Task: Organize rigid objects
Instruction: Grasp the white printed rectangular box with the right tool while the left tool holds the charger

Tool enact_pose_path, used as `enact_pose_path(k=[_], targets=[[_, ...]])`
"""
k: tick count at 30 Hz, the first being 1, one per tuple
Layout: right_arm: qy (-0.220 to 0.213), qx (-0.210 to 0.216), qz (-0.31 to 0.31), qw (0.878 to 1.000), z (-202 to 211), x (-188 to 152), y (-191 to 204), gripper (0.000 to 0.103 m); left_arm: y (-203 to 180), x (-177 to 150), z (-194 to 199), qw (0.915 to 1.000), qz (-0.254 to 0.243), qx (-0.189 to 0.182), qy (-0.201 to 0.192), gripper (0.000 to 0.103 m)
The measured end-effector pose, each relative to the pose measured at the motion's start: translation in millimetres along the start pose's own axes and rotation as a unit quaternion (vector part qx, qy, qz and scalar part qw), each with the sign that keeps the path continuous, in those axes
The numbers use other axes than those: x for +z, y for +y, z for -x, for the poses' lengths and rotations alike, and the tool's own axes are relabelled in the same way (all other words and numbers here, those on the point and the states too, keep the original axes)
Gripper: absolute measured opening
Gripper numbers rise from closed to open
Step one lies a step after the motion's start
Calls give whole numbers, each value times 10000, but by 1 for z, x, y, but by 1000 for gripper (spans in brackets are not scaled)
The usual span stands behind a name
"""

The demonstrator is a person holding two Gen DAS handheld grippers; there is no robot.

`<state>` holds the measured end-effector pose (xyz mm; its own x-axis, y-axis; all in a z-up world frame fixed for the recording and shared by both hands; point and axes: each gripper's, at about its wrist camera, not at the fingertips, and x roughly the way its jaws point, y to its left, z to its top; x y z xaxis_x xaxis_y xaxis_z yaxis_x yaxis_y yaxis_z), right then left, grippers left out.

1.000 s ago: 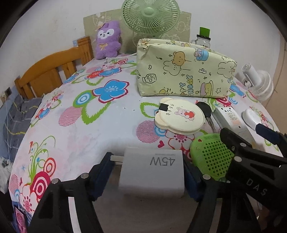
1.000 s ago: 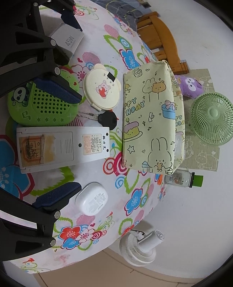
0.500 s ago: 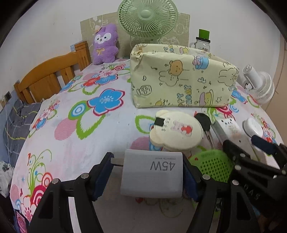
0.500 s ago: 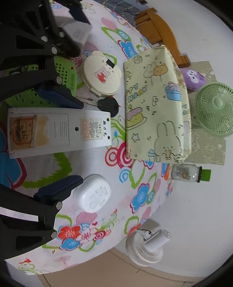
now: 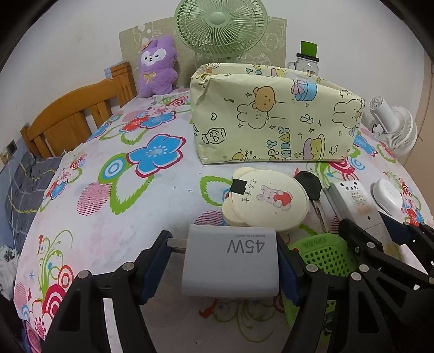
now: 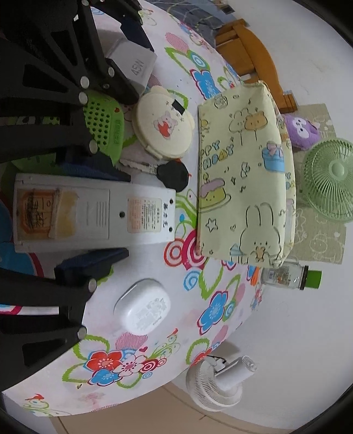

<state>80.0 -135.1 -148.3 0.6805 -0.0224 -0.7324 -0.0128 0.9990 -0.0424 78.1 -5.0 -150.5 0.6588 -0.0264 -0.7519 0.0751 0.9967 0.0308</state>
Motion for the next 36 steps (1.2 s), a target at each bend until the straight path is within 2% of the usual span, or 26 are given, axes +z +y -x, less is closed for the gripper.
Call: enact_pose_path(k=[10,16,36], targets=[[36,-90,11,10000,3,-2,2,47,0,-3,2,10000,31,-15,-13,74],[100,10,-206,9997,6,-4,-4,47,-1,-4,6,10000,54,-6,-31,74],[-198,-39,-133,9997,35,3,-7,47,-10,-3,32,9998,-25,16,-175,73]])
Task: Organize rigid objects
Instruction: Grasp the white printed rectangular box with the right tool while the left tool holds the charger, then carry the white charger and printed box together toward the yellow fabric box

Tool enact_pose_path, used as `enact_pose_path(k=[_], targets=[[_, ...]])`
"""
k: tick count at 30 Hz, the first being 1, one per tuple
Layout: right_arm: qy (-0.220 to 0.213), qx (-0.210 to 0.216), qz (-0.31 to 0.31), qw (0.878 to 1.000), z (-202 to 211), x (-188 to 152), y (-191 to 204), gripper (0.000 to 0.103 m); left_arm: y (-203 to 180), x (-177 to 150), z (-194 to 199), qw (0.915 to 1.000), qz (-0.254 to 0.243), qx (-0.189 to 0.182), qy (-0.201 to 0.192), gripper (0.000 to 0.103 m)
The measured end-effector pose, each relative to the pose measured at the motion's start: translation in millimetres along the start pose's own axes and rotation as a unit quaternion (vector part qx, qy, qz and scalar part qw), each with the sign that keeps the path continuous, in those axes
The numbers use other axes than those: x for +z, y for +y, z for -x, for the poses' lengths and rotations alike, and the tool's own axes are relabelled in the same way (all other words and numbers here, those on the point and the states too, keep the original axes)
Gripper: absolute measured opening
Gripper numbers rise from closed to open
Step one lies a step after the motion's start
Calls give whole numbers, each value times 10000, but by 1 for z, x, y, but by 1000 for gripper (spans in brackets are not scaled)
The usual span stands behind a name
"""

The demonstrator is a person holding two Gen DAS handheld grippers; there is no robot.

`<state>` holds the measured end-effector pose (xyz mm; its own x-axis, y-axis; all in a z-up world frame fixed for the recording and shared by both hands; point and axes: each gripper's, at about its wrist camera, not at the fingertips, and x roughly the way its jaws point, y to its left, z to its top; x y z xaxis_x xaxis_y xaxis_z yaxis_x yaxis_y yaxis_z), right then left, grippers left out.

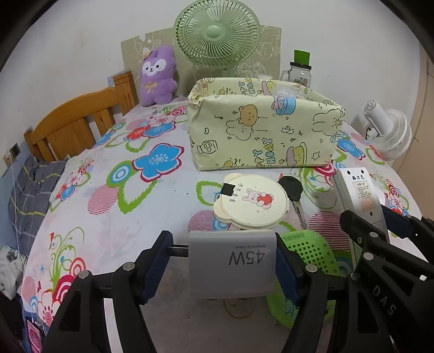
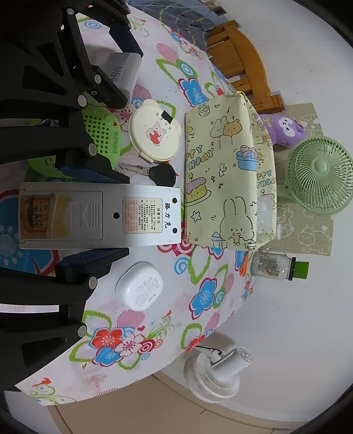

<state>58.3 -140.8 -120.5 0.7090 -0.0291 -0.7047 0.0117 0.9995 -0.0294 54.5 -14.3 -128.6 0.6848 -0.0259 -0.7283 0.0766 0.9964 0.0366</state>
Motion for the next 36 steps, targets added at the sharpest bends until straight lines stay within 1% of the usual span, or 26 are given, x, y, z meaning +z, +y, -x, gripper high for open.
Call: enact_pose_path(k=[11,23,36], targets=[[-83,-31,80,9999,12,8,-2,47,-2,9,18,9999,-26,45,-144,73],[-231,-56,117,9997,32,18,-1,47,1,20,31,9998,57,-4,-184,73],[-472,-22,38,9989,57,38,-6,47,-1,40,59,9989,83,-18,-459,73]])
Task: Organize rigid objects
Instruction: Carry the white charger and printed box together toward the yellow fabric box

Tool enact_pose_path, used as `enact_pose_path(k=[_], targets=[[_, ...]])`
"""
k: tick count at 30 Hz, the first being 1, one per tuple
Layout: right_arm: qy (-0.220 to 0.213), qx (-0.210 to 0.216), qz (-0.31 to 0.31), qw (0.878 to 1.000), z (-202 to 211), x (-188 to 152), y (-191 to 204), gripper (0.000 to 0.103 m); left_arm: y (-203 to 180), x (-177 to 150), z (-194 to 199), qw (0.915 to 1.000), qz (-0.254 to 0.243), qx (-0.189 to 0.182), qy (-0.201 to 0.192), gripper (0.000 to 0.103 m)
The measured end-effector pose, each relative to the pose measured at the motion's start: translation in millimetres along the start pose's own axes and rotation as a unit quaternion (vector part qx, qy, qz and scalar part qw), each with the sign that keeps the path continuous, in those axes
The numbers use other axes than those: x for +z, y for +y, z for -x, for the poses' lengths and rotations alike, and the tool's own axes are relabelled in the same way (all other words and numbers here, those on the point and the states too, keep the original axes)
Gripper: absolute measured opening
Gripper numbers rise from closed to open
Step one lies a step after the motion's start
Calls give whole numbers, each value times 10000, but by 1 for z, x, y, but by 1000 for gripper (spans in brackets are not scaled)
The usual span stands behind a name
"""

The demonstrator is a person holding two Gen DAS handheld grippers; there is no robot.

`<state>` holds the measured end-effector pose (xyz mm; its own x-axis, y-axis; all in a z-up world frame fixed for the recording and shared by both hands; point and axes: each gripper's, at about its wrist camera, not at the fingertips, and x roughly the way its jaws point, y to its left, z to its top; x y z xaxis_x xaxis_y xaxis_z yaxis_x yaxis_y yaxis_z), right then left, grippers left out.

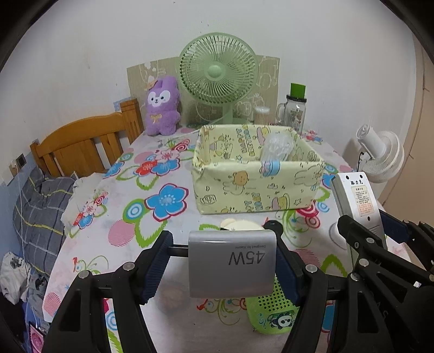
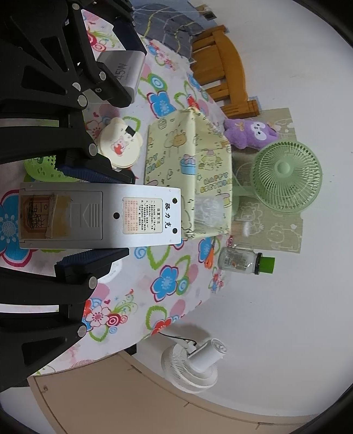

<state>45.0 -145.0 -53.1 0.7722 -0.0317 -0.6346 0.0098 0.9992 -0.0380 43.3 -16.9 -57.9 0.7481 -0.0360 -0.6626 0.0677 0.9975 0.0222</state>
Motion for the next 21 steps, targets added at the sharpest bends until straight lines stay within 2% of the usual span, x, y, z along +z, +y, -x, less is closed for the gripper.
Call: enact_pose_path(k=[21], targets=[[-309,126,-25,9994,30,31,-3,47,5,30,23,9994,111,-84,-317,73]])
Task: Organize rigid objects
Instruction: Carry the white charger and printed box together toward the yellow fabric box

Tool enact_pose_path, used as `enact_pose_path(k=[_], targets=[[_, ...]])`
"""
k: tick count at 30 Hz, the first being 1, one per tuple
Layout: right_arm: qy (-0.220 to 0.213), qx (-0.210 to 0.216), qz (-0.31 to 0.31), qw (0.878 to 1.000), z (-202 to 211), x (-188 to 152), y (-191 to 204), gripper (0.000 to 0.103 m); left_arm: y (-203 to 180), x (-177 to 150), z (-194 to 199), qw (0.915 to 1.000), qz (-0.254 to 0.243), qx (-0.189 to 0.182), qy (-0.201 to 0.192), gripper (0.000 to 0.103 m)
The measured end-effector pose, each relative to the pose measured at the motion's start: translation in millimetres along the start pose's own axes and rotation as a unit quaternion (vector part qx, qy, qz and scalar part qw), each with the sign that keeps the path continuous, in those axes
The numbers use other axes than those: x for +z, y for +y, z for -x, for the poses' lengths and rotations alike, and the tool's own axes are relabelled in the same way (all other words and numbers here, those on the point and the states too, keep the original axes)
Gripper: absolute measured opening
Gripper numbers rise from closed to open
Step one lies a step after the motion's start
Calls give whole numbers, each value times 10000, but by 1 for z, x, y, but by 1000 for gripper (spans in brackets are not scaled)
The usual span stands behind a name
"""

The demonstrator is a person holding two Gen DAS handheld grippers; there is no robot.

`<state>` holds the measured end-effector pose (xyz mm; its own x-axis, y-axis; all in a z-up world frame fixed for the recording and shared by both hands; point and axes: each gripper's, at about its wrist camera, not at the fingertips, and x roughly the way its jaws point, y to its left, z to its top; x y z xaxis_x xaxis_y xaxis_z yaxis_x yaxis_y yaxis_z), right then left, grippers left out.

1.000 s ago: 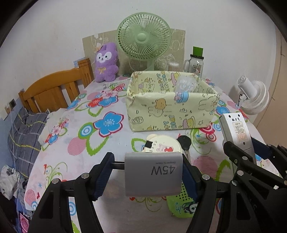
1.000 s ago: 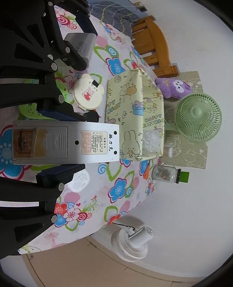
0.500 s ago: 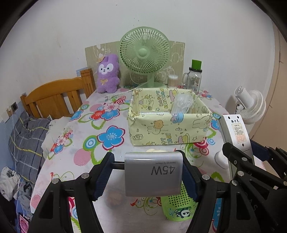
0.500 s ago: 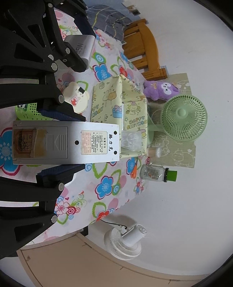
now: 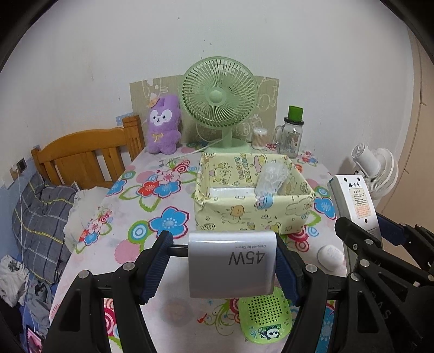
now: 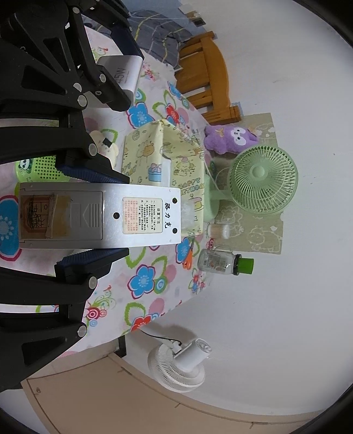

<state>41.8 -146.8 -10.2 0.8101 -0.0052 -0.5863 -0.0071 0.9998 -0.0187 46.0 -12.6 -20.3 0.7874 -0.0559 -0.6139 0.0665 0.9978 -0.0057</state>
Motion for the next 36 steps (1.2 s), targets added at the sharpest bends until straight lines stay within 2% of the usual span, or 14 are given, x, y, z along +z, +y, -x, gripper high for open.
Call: enact_pose_path(k=[15,36], targets=[[-125,7,12,9999,-7,26,1,47,3,27,-7,10000,-7,8,-80,73],[-157,90,-71,9998,-56,69,-2,47,5,71,-52,9999,-52,92,-107,73]])
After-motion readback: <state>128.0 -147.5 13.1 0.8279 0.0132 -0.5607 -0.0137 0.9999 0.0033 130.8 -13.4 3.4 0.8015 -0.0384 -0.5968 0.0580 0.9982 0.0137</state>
